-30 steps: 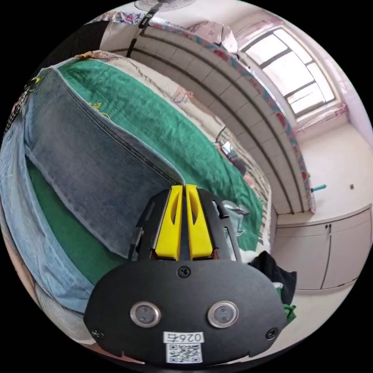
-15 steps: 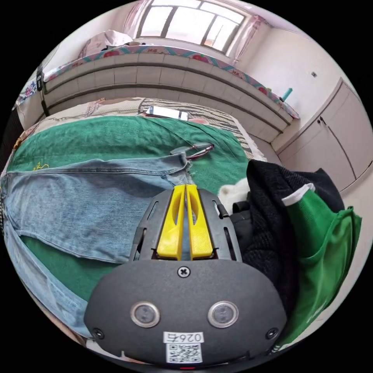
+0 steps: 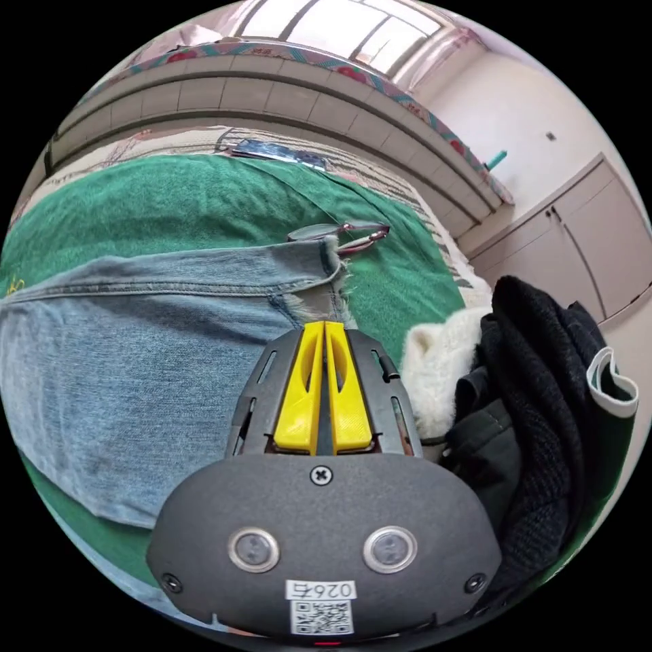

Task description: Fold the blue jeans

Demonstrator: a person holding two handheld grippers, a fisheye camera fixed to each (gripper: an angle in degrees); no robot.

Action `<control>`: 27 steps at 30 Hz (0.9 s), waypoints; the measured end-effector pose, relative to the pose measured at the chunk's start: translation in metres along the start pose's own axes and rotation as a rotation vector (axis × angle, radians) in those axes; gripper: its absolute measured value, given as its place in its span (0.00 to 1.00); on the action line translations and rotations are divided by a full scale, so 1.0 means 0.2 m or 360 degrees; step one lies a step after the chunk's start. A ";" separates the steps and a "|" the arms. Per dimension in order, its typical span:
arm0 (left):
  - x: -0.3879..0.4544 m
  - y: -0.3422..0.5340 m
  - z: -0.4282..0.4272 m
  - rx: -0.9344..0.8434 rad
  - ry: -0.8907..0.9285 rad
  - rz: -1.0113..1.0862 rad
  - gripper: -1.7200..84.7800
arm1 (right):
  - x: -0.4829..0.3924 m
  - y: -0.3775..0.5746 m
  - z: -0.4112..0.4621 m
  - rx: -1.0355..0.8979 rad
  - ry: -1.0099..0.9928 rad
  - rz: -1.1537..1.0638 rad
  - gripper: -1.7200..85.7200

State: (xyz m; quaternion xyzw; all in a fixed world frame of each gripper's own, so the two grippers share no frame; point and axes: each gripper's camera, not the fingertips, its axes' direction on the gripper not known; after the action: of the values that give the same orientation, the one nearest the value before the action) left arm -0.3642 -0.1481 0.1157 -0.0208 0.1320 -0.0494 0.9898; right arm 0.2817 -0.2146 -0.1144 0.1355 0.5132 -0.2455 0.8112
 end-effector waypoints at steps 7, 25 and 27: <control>0.20 0.37 -0.47 0.0545 -0.0074 -0.0024 0.01 | 0.22 0.49 -0.74 0.0797 0.0135 0.0246 0.01; 0.03 2.15 -1.06 0.0907 0.0072 -0.0630 0.10 | 0.87 2.53 -1.22 0.0836 -0.0427 0.0575 0.05; -0.02 2.22 -1.01 0.0879 0.0176 -0.0691 0.13 | 0.95 2.56 -1.05 0.0690 -0.0727 0.0646 0.12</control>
State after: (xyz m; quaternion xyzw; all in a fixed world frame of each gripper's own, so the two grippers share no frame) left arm -0.3804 0.2879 -0.1025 0.2227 0.1597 -0.2934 0.9159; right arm 0.4621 0.2666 -0.3929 0.3448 0.2179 -0.2064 0.8894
